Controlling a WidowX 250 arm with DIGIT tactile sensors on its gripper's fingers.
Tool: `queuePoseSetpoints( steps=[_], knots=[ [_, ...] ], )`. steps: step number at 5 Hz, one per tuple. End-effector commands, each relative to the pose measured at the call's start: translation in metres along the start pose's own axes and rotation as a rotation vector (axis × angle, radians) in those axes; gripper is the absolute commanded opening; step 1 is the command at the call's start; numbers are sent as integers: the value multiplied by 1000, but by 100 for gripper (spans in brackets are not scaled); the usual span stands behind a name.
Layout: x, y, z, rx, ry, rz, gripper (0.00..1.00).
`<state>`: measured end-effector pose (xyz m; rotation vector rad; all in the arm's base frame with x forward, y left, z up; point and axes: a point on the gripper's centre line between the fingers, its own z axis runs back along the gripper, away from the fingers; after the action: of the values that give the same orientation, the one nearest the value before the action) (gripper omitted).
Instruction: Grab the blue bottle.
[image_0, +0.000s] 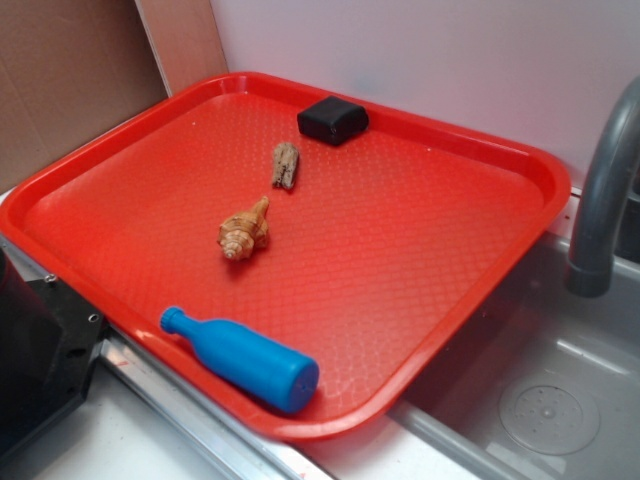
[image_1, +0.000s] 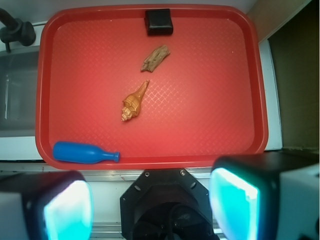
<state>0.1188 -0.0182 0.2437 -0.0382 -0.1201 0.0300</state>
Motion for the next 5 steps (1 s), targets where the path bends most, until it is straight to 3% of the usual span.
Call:
queuePoseSetpoints(
  steps=[1, 2, 3, 4, 5],
  knots=[
    [0, 0, 0, 0, 0, 0, 100],
    [7, -48, -35, -85, 7, -242, 100],
    [-5, -96, -65, -167, -41, -489, 100],
    [-28, -119, -97, -258, -20, -727, 100],
    [-43, -110, -124, -245, 19, -830, 100]
  ],
)
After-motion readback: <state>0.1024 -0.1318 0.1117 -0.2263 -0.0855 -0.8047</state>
